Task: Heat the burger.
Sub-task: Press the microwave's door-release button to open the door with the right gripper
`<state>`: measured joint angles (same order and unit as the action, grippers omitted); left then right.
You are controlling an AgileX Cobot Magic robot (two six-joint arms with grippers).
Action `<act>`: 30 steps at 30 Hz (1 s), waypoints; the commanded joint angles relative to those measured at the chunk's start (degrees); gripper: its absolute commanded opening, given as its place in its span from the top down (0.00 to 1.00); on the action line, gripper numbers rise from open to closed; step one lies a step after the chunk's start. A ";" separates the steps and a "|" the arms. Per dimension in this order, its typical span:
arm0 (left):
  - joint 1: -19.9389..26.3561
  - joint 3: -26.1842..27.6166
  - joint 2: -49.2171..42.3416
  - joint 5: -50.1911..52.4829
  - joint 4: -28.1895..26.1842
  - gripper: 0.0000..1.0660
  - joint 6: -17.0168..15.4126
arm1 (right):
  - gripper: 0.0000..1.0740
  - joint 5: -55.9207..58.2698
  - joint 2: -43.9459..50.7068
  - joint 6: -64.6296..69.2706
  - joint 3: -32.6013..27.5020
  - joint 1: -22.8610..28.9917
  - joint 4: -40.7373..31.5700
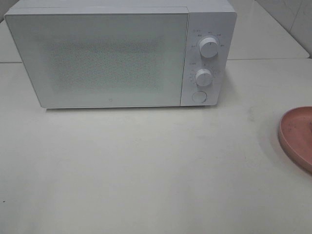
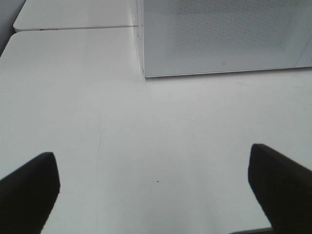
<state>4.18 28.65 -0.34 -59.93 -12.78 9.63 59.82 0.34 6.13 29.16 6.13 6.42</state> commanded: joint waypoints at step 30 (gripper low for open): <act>-0.11 -0.17 -1.09 0.29 -0.11 0.06 -0.23 | 0.30 -4.58 -10.71 0.11 1.60 0.29 -1.09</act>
<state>4.18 28.65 -0.34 -59.93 -12.78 9.63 56.32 -10.20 6.13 30.37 6.13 5.39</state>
